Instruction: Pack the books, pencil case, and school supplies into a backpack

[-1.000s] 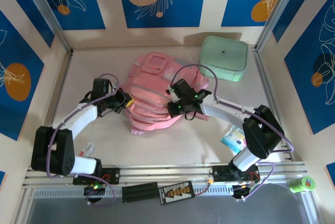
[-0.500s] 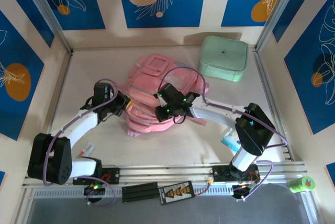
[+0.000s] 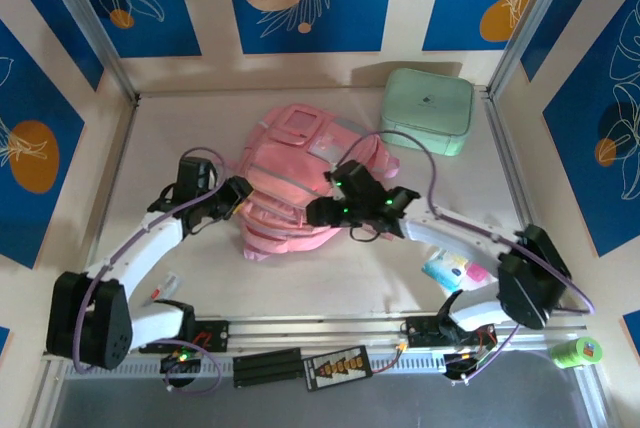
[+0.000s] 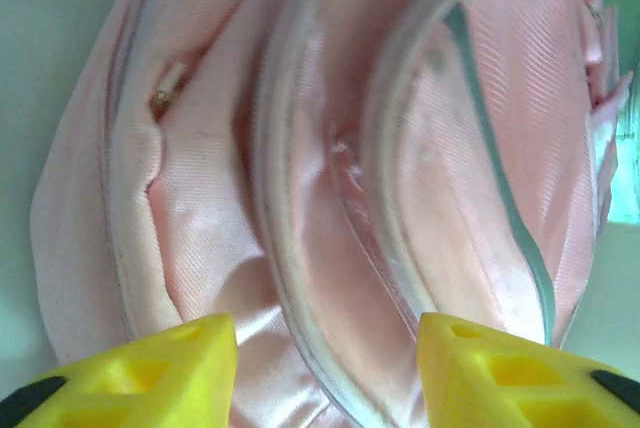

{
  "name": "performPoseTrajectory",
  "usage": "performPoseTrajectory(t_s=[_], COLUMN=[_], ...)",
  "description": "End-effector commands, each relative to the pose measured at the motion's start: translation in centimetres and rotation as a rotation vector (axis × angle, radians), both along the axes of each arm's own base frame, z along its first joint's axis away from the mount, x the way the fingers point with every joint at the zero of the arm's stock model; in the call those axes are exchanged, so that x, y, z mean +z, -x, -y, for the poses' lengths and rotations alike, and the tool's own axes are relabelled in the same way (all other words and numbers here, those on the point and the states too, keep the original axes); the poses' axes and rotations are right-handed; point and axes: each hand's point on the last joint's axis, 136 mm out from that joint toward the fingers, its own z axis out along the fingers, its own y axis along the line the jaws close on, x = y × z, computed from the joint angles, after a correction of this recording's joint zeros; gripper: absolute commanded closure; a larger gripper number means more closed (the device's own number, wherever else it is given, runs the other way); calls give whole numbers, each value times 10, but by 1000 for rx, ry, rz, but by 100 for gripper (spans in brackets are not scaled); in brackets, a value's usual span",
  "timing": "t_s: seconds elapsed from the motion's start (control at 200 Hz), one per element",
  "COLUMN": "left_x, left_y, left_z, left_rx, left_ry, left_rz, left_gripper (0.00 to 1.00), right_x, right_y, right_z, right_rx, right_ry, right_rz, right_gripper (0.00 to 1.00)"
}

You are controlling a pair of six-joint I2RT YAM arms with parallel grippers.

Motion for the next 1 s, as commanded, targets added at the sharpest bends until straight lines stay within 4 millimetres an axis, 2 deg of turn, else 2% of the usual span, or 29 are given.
performPoseTrajectory(t_s=[0.0, 0.17, 0.365, 0.435, 0.545, 0.675, 0.775, 0.99], left_x=[12, 30, 37, 35, 29, 19, 14, -1], left_y=[17, 31, 40, 44, 47, 48, 49, 51], left_z=[10, 38, 76, 89, 105, 112, 121, 128], left_rx=[-149, -308, -456, -507, -559, -596, -618, -648], left_ry=[-118, -278, -405, -451, -535, -642, -658, -680], left_rz=[51, 144, 197, 202, 195, 158, 152, 124], left_gripper=[44, 33, 32, 33, 43, 52, 58, 62], right_x=[6, 2, -4, -6, -10, -14, -18, -24], right_y=[-11, -30, -46, -49, -53, -54, -55, -58], right_z=[14, 31, 28, 24, 16, 5, 1, -4], right_rx=[-115, -243, -288, -287, -276, -256, -256, -254], right_ry=[-90, -151, -189, -190, -195, -216, -228, -239], right_rz=[-52, -152, -220, -238, -262, -288, -313, -334], right_gripper=[43, 44, 48, 50, 54, 57, 62, 66])
